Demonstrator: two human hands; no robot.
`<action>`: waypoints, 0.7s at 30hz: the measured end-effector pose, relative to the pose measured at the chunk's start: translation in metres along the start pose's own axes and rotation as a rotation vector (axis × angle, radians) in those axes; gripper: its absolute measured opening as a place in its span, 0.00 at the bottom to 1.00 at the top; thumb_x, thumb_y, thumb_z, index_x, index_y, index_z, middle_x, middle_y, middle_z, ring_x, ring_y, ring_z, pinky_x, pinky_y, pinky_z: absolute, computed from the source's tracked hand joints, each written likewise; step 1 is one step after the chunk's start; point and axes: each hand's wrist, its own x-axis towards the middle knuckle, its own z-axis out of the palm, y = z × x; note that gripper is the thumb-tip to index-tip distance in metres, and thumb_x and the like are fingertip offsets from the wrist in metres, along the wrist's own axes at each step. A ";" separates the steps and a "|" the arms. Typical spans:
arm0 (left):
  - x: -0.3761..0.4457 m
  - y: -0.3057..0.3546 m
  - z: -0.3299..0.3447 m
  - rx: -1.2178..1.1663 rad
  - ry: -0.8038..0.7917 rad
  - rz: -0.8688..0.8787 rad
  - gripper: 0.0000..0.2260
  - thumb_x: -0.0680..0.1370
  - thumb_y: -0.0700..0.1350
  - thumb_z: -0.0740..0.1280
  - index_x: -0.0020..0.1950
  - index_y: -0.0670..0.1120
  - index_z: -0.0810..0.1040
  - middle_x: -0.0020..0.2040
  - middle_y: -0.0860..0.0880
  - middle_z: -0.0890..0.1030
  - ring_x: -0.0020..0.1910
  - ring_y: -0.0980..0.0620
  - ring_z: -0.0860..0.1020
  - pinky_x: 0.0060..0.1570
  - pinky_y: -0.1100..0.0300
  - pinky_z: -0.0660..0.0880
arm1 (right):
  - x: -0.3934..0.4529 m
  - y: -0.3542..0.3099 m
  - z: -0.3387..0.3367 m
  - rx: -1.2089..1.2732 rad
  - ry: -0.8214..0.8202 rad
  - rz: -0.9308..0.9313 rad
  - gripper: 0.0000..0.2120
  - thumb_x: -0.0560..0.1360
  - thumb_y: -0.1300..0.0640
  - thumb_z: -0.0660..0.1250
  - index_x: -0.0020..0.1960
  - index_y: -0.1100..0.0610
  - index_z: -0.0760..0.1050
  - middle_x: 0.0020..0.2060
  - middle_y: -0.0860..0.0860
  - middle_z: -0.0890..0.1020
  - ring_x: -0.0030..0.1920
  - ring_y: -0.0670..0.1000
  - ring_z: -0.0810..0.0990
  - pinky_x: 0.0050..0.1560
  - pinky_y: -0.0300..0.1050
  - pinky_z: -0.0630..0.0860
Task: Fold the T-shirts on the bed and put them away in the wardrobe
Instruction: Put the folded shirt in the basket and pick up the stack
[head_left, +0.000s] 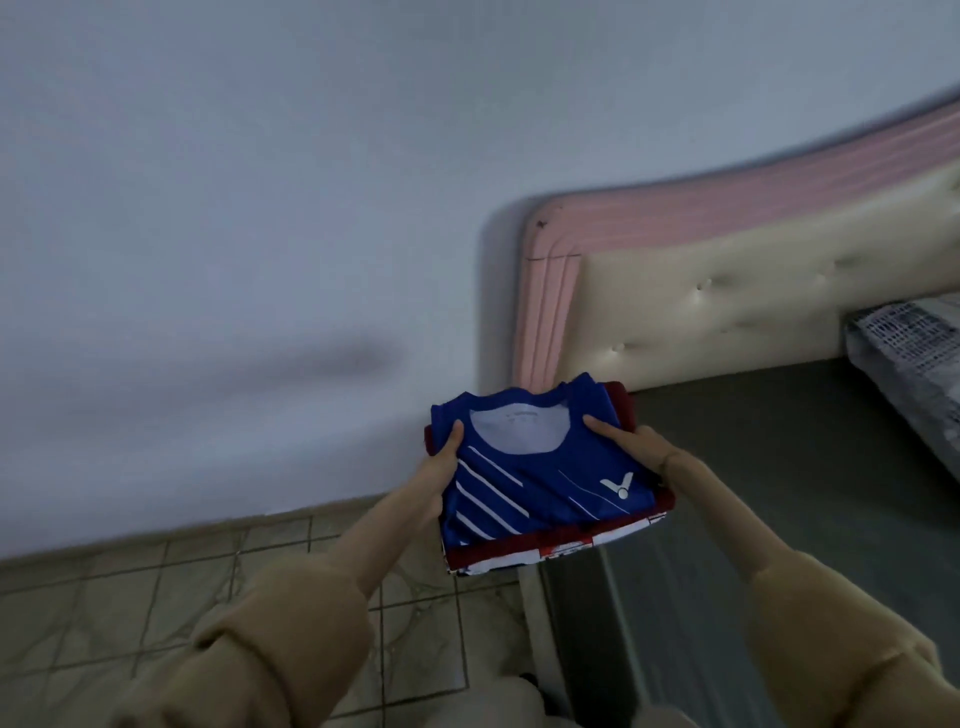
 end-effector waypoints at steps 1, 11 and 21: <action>-0.008 0.005 -0.022 -0.024 0.025 0.015 0.33 0.73 0.64 0.63 0.63 0.37 0.72 0.49 0.41 0.80 0.41 0.45 0.78 0.38 0.54 0.77 | -0.007 -0.016 0.017 -0.018 -0.009 -0.029 0.34 0.70 0.37 0.66 0.63 0.63 0.69 0.55 0.60 0.79 0.51 0.58 0.80 0.54 0.49 0.76; -0.093 0.015 -0.304 -0.191 0.233 0.176 0.26 0.77 0.54 0.65 0.68 0.38 0.69 0.61 0.38 0.77 0.48 0.43 0.77 0.50 0.53 0.74 | -0.081 -0.154 0.266 -0.168 -0.093 -0.206 0.33 0.72 0.38 0.64 0.64 0.64 0.68 0.57 0.60 0.78 0.51 0.58 0.77 0.54 0.49 0.74; -0.178 -0.035 -0.549 -0.458 0.532 0.316 0.25 0.77 0.58 0.63 0.66 0.41 0.72 0.58 0.42 0.79 0.54 0.44 0.78 0.53 0.52 0.75 | -0.137 -0.256 0.532 -0.357 -0.339 -0.361 0.35 0.70 0.37 0.66 0.66 0.62 0.68 0.60 0.59 0.77 0.58 0.60 0.77 0.60 0.54 0.74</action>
